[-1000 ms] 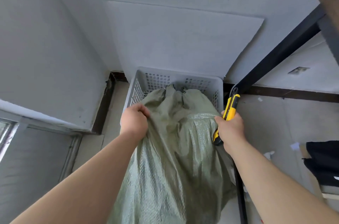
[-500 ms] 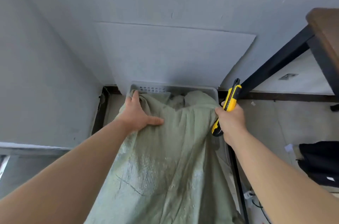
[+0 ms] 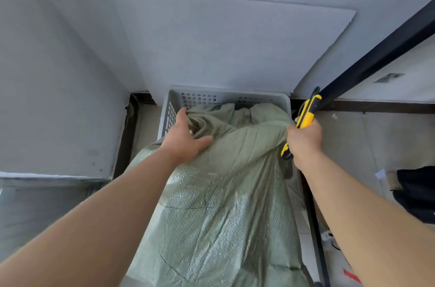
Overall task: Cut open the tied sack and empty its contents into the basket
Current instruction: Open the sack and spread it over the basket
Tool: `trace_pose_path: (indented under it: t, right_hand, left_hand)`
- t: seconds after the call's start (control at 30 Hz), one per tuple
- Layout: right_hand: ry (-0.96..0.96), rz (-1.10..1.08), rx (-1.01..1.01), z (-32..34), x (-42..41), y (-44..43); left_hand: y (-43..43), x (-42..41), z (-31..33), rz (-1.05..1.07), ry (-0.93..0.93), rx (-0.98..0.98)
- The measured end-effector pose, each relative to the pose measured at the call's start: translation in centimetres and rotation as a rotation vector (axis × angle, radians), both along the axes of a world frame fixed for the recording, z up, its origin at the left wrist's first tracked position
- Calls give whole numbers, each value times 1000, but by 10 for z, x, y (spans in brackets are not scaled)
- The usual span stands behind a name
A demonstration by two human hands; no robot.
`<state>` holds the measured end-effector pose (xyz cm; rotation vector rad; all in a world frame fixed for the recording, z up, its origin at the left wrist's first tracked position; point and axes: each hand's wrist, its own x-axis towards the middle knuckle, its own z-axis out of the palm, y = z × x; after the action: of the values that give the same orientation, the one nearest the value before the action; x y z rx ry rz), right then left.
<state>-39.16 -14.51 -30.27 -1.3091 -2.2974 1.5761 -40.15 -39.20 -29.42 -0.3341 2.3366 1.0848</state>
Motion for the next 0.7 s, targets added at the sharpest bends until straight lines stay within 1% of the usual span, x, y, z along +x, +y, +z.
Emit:
trace_pose_path:
  t: [0.03,0.07,0.1,0.13,0.17,0.23,0.3,0.37,0.47,0.53,0.6,0.7]
  right_hand:
    - [-5,-1,4,-3,0,1]
    - [-9,-3,8,-6,1,2]
    - [-14,-6,7,-9,2,2]
    - [-19,-5,3,-11,2,2]
    - [-26,-2,0,-12,2,2]
    - [-31,4,-18,-14,-1,1]
    - [-29,22,-45,-16,-7,0]
    - [-21,33,-75,-16,-13,4]
    - [-25,55,-174,-15,-14,13]
    - [-54,111,-249,-17,-8,19]
    - [-83,196,-275,-17,4,21]
    - [-144,298,-237,-10,30,18]
  left_hand:
    - [-2,3,3,-8,-72,41]
    - [-3,6,7,-66,-151,63]
    - [-4,12,12,-177,-216,38]
    - [-4,18,15,-297,-254,-34]
    - [-5,24,14,-388,-260,-114]
    - [-7,31,5,-510,-197,-229]
    - [-8,33,-6,-565,-112,-305]
    - [-5,31,-12,-473,-40,-305]
    - [5,21,-12,-164,89,-173]
    - [13,12,-11,-15,119,-129]
    - [20,8,-12,87,117,-91]
    - [29,9,-11,155,105,-63]
